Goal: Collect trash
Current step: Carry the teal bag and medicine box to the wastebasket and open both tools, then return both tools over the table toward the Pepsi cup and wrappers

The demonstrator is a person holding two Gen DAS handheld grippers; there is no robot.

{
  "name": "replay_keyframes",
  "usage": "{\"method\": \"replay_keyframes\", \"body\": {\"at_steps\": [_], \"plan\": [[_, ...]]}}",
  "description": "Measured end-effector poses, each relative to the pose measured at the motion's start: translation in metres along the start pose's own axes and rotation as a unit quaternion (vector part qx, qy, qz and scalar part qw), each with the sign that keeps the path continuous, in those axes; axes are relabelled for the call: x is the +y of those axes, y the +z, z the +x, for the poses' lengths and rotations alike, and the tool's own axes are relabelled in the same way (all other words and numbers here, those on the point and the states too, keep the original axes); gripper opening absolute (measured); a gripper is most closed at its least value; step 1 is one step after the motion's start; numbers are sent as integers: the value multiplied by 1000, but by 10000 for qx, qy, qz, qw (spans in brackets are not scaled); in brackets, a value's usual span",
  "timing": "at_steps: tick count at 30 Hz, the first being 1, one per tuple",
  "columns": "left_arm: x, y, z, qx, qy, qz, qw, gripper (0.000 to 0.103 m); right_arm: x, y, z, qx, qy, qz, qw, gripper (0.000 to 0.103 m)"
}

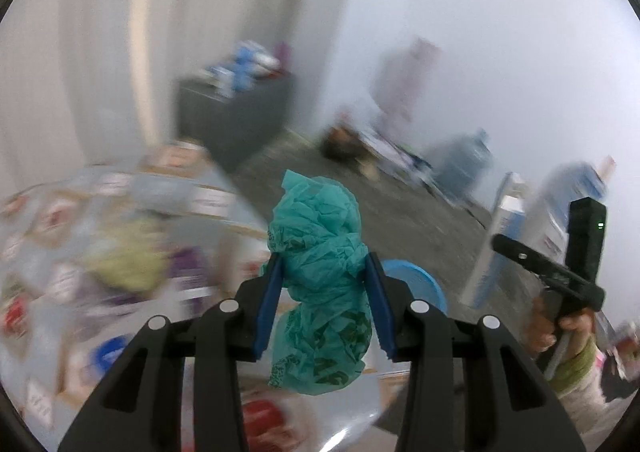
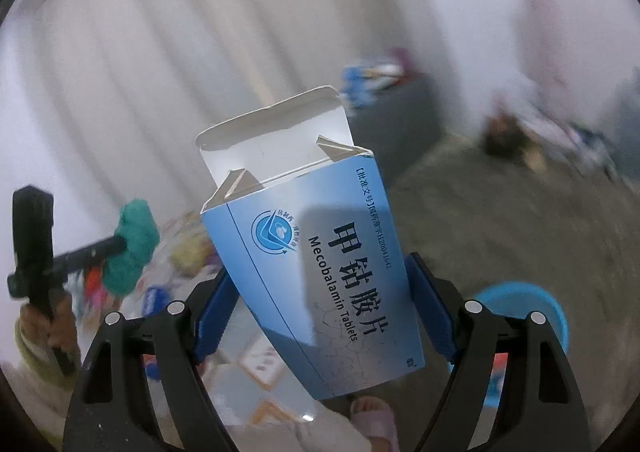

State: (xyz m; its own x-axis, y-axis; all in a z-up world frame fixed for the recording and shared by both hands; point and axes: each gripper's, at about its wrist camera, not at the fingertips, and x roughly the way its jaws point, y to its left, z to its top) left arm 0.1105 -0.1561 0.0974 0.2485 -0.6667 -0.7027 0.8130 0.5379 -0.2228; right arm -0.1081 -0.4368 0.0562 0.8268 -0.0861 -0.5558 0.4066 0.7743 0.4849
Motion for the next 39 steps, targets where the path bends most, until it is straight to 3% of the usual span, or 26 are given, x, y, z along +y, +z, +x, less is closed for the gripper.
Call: {"method": "replay_keyframes", "body": {"at_steps": [3, 6, 10, 17, 18, 21, 25, 30, 39], "plan": [[-45, 18, 65, 620, -323, 305, 9971, 41, -37, -12, 6, 55, -367, 588, 9976, 76], [-88, 27, 132, 1234, -406, 550, 9900, 41, -84, -25, 15, 139, -627, 1329, 9890, 76], [-139, 26, 216, 1906, -553, 905, 9759, 41, -152, -39, 31, 84, -875, 2442, 9657, 76], [-194, 15, 317, 2493, -723, 1187, 9584, 42, -226, -57, 72, 213, -1002, 3576, 9283, 78], [-201, 12, 329, 2547, -770, 1236, 9560, 43, -233, -61, 75, 243, -972, 3685, 9242, 79], [-212, 0, 365, 2877, -588, 1424, 9452, 72, -263, -76, 107, 460, -962, 4133, 9043, 83], [-213, -6, 379, 2914, -431, 1412, 9451, 71, -273, -91, 114, 605, -1100, 4361, 8911, 83], [-206, 6, 359, 2658, -551, 1309, 9535, 71, -259, -93, 101, 567, -1138, 4155, 9007, 83], [-191, 23, 259, 1860, -509, 1259, 9731, 71, -197, -66, 69, 269, -1297, 3005, 9445, 83]]}}
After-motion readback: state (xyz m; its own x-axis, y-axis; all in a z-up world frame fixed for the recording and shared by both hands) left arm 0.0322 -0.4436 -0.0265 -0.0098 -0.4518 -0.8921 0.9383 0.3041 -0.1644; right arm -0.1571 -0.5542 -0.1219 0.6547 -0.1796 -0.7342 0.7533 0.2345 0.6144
